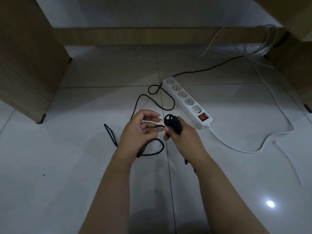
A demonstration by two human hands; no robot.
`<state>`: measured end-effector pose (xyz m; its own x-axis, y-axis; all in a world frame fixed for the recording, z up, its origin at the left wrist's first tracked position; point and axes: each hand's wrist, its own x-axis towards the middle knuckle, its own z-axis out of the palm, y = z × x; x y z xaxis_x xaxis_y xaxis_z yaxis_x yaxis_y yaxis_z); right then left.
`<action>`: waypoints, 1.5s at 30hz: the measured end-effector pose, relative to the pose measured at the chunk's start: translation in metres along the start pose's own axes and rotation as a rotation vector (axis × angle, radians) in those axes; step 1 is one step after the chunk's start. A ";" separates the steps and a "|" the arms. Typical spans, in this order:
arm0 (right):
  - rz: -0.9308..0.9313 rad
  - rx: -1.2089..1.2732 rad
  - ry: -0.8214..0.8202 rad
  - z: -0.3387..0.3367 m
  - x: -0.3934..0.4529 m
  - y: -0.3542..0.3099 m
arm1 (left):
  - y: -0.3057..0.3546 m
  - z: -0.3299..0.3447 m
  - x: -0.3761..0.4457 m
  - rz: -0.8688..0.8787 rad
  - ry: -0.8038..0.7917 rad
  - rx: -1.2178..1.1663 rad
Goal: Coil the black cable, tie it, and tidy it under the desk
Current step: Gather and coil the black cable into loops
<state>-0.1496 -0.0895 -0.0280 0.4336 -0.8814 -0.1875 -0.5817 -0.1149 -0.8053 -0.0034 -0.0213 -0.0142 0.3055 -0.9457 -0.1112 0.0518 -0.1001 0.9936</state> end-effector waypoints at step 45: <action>0.170 0.989 0.113 -0.013 -0.002 -0.002 | -0.015 0.030 -0.003 -0.418 -0.167 -0.012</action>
<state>-0.1576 -0.0937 -0.0189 0.3007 -0.8947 -0.3304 0.2239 0.4030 -0.8874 -0.0331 -0.0262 -0.0282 0.0981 -0.8620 -0.4972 0.1491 -0.4813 0.8638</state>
